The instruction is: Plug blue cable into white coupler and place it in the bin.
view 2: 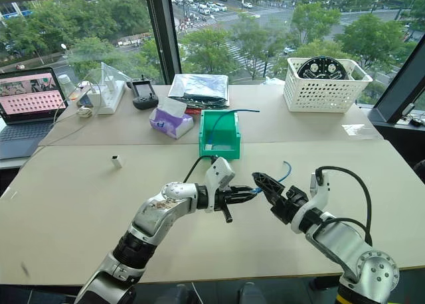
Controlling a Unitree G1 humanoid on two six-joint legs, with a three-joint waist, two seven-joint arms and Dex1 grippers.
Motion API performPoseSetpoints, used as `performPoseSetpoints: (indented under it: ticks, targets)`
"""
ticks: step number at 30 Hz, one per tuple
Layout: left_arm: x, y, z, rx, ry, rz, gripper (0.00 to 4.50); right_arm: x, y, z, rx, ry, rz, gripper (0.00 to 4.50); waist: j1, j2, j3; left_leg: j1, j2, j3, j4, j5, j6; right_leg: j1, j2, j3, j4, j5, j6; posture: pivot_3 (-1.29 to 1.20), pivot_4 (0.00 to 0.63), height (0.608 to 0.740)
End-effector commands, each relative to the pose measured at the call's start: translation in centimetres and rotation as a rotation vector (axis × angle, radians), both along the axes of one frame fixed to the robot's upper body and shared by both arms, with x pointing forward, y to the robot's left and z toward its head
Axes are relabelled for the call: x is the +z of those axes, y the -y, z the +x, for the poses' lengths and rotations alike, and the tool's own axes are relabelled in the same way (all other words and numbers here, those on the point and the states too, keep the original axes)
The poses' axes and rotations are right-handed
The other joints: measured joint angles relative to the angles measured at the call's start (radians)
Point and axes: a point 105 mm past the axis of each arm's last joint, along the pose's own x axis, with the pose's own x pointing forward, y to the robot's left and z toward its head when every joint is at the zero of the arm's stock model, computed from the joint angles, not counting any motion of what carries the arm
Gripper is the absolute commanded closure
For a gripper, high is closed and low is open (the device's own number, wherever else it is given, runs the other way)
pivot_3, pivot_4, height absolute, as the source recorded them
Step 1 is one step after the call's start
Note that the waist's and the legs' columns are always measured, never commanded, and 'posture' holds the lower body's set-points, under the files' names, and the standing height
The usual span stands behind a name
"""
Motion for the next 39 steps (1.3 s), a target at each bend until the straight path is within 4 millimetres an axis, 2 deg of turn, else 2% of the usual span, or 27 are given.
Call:
performPoseSetpoints:
  ticks: [1,2,6,10,11,21,23,25,29,39]
  targets:
    - [1.2,0.5,-0.3,-0.020,0.036,-0.032,4.41,1.9,-0.4,0.0,-0.005,0.044,0.076,1.19,0.001,0.000,0.000,0.000,0.000,0.000,0.000,0.000,0.000,0.000,0.000,0.000,0.000,0.000,0.000,0.00,0.150,0.736]
    - [1.2,0.5,-0.4,-0.021,0.033,-0.033,4.41,2.1,-0.6,0.1,0.001,0.049,0.085,1.66,0.002,0.000,0.000,-0.001,0.000,0.000,0.000,0.000,0.000,0.000,0.000,0.000,0.000,0.000,0.000,0.00,0.150,0.736]
    - [1.2,0.6,-0.4,-0.025,0.028,-0.036,4.41,2.1,-1.2,0.1,0.013,0.050,0.095,3.08,0.002,0.000,0.000,-0.002,0.000,0.000,0.000,0.000,0.000,-0.001,0.000,0.000,-0.001,0.000,0.000,0.00,0.150,0.736]
    - [1.2,0.6,-0.4,-0.027,0.028,-0.036,4.41,2.0,-1.6,0.0,0.024,0.044,0.092,4.29,0.003,0.000,0.000,-0.003,0.000,0.000,0.000,0.000,0.000,-0.001,0.000,0.000,-0.001,0.000,0.000,0.00,0.150,0.736]
    - [1.2,0.6,-0.4,-0.027,0.027,-0.036,4.41,2.0,-1.6,0.0,0.025,0.044,0.094,4.46,0.003,0.000,0.000,-0.003,0.000,0.000,0.000,0.000,0.000,-0.001,0.000,0.000,-0.001,0.000,0.000,0.00,0.150,0.736]
    - [1.1,0.6,-0.6,-0.029,0.026,-0.035,4.41,2.0,-1.7,0.0,0.050,0.050,0.056,4.46,0.004,0.000,0.000,-0.003,0.000,0.000,0.000,0.000,0.000,-0.001,0.000,0.000,-0.001,0.000,0.000,0.00,0.150,0.736]
    - [1.1,0.6,-0.6,-0.029,0.026,-0.035,4.41,2.0,-1.7,-0.1,0.058,0.052,0.043,3.60,0.005,0.000,0.000,-0.003,0.000,0.000,0.000,0.000,0.000,-0.001,0.000,0.000,-0.001,0.000,0.000,0.00,0.150,0.736]
    - [1.1,0.6,-0.6,-0.030,0.025,-0.035,4.41,1.9,-1.6,-0.1,0.060,0.051,0.028,3.16,0.005,0.000,0.000,-0.003,0.000,0.000,0.000,0.000,0.000,-0.001,0.000,0.000,-0.001,0.001,-0.001,0.00,0.150,0.736]
    - [1.0,0.6,-0.6,-0.031,0.022,-0.032,4.41,1.7,-1.5,-0.1,0.060,0.049,0.018,1.91,0.005,0.000,0.000,-0.003,0.000,0.000,0.000,0.000,0.000,-0.001,0.000,0.000,-0.001,0.001,-0.001,0.00,0.150,0.736]
    - [1.0,0.7,-0.6,-0.035,0.020,-0.032,4.41,1.5,-1.6,-0.2,0.063,0.040,0.026,1.91,0.009,0.000,0.000,-0.003,0.000,0.000,0.000,0.000,0.000,-0.001,0.000,0.000,-0.002,0.001,-0.001,0.00,0.150,0.736]
